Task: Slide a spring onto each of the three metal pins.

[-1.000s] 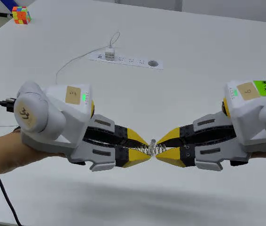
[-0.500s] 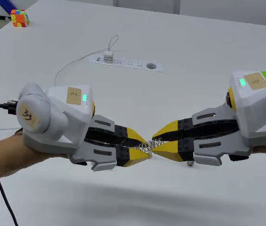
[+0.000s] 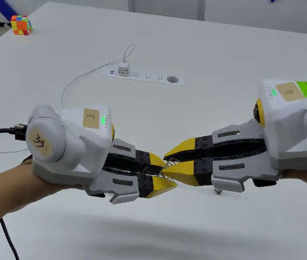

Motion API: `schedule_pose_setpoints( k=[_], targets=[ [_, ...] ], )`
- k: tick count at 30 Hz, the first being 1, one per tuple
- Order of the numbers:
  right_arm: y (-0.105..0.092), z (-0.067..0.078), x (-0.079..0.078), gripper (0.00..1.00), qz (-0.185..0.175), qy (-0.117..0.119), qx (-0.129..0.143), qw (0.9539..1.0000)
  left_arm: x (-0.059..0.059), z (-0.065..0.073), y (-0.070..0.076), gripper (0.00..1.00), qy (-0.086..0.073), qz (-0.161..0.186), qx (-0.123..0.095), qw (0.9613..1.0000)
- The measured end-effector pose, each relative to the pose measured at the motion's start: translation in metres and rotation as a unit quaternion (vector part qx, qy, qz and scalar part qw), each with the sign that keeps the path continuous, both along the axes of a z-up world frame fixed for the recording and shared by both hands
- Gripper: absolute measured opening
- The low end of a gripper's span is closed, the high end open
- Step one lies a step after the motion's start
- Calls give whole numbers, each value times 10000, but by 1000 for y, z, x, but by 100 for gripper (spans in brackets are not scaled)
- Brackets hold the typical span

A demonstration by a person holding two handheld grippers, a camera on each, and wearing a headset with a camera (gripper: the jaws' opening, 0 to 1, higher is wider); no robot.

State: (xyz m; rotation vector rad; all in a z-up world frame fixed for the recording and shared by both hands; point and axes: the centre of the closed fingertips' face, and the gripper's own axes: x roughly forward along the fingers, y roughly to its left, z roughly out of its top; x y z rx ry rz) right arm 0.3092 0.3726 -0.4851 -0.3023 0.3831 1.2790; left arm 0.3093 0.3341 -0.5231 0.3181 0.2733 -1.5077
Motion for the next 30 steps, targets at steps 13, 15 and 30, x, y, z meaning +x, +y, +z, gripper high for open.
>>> schedule_pose_setpoints(
  k=[13, 15, 30],
  targets=[
    [-5, 6, 12, 10, -376, -87, 67, 9992, 11, 3, 3, 18, -188, 302, -77, 9993],
    [-8, 9, 14, 10, -435, -113, 90, 9989, 13, -1, 8, 27, -170, 376, 17, 9991],
    [-42, 7, 45, 10, -1186, -188, 87, 9927, 35, 9, 46, 56, -26, 1223, -180, 9923]
  ],
)
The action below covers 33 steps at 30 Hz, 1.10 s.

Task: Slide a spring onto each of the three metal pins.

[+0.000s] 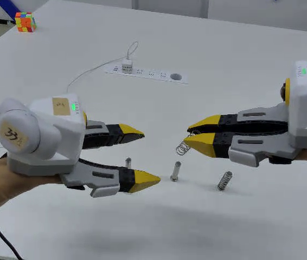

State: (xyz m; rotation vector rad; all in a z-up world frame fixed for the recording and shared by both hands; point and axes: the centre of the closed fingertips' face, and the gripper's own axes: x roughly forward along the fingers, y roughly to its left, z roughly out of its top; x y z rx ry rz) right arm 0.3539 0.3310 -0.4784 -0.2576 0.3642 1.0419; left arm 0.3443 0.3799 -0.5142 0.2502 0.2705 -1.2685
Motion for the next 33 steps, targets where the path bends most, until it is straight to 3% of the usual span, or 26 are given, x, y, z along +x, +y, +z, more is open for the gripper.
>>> schedule_pose_setpoints(
  k=[4, 8, 18, 29, 33],
  targets=[
    [-8, -6, 7, 10, -186, 59, -12, 9998, -1, 4, 5, 63, 42, 36, -84, 10000],
    [-15, -14, 14, 10, -385, 96, -45, 9992, 0, -1, 11, 68, 53, 100, 43, 9999],
    [-24, -34, 29, 10, -694, 244, -186, 9971, 8, -7, 20, 80, 117, 302, 98, 9994],
    [-15, -61, 46, 10, -745, 420, -332, 9958, 24, -12, 35, 100, 120, 665, 130, 9976],
    [-12, -72, 50, 10, -722, 506, -417, 9952, 28, -14, 40, 100, 149, 766, 155, 9968]
  ],
)
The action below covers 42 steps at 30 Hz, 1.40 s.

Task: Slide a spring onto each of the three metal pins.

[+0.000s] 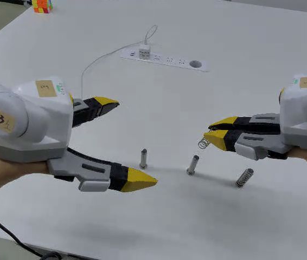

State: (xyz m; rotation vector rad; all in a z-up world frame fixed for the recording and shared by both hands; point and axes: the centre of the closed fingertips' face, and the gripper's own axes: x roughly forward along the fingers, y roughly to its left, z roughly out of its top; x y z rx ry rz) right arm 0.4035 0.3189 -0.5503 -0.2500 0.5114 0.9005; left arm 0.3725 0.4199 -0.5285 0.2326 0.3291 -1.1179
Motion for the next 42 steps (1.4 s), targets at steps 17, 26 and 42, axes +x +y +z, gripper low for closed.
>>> schedule_pose_setpoints(
  k=[17, 26, 42],
  targets=[
    [3, -25, -4, 10, 92, 240, -273, 9993, 2, -5, 4, 100, 79, 86, 23, 9999],
    [3, -34, -3, 10, 80, 328, -332, 9989, 2, -6, 10, 100, 123, 135, 31, 9998],
    [6, -57, 1, 11, 196, 321, -672, 9970, 2, -9, 11, 99, 189, 174, 21, 9997]
  ],
)
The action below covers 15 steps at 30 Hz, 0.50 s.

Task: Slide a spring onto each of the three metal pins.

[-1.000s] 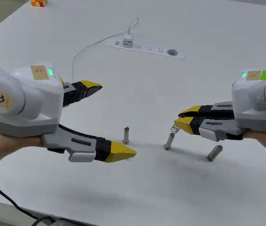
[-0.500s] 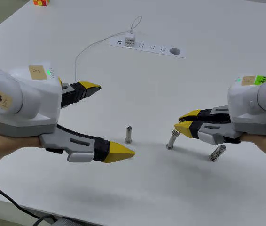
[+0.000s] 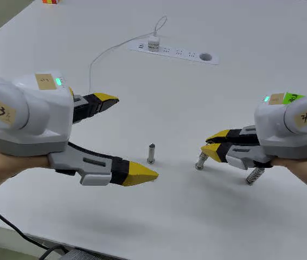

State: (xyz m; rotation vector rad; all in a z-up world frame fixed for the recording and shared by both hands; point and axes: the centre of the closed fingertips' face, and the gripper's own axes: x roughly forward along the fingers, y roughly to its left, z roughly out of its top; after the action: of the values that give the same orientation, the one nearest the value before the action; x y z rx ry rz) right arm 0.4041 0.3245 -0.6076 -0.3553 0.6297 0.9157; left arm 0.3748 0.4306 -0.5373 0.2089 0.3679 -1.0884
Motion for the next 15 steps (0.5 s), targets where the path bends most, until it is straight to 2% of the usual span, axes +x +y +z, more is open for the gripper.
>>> schedule_pose_setpoints(
  k=[15],
  targets=[
    [2, -14, -3, 11, 226, -82, -395, 9989, -3, -4, 0, 99, 81, -17, 21, 10000]
  ],
)
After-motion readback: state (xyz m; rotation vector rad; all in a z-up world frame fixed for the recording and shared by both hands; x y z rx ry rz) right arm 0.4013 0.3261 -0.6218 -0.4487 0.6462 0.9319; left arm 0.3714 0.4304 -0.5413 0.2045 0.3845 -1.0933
